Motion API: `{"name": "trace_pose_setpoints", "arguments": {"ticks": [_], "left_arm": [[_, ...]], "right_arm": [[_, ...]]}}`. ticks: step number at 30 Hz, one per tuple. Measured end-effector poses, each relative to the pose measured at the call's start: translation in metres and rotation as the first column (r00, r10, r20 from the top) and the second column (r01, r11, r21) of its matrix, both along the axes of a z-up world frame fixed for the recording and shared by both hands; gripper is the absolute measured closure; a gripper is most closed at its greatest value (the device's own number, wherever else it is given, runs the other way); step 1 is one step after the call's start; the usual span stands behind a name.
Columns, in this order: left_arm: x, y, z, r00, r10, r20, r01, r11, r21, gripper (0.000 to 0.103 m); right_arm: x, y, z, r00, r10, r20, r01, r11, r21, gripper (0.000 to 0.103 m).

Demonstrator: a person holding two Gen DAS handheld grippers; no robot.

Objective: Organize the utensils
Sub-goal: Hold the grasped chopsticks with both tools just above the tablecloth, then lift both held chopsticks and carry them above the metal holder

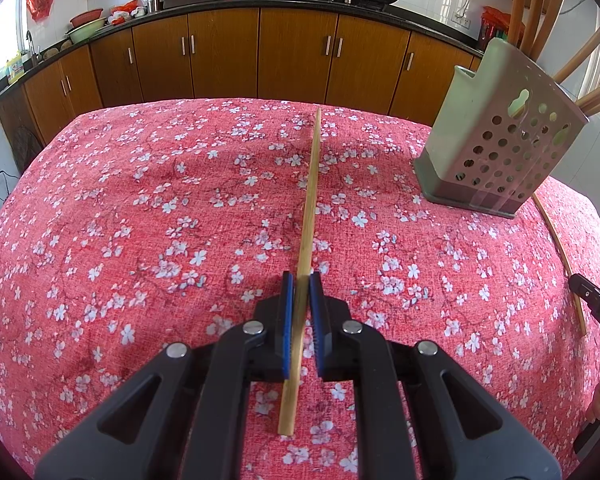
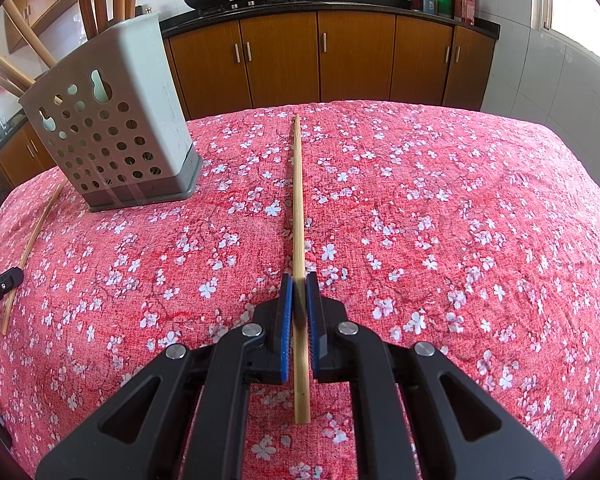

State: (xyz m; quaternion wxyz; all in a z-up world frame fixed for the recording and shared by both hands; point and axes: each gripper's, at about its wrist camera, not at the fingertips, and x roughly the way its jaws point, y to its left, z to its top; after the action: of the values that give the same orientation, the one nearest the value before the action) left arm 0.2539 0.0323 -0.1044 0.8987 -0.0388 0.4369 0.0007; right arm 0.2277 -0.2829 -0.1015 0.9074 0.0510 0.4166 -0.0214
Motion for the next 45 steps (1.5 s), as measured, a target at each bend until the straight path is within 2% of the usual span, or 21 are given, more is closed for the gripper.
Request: {"name": "trace_pose_setpoints", "arguments": {"ticks": [26,32,34,36,39,45], "left_arm": [[-0.001,0.000,0.001,1.000,-0.001,-0.002,0.001,1.000,-0.008,0.091],[-0.016,-0.005,0.003,1.000,-0.024,0.000,0.024,0.999,0.036,0.092],[-0.020,-0.010,0.004,0.999,-0.036,0.001,0.036,0.996,0.077,0.094],[-0.025,-0.012,0.009,0.999,-0.047,0.016,0.045,0.993,0.107,0.094],[-0.036,-0.012,0.031,0.995,-0.059,0.083,0.049,0.993,0.110,0.094],[-0.055,-0.004,0.099,0.962,-0.070,0.262,0.055,0.997,0.062,0.095]], "right_arm": [[0.002,0.003,0.001,1.000,-0.004,-0.002,0.004,1.000,-0.003,0.095],[-0.015,-0.005,-0.001,1.000,0.001,0.002,-0.001,1.000,0.017,0.095],[-0.020,-0.008,-0.001,1.000,-0.004,0.008,0.004,1.000,0.006,0.095],[-0.031,-0.008,0.008,0.998,0.000,0.056,0.002,1.000,-0.029,0.095],[-0.050,-0.011,0.031,0.990,0.020,0.141,-0.011,0.998,-0.069,0.095],[-0.077,-0.007,0.095,0.942,0.038,0.335,-0.001,0.994,-0.112,0.095]]}}
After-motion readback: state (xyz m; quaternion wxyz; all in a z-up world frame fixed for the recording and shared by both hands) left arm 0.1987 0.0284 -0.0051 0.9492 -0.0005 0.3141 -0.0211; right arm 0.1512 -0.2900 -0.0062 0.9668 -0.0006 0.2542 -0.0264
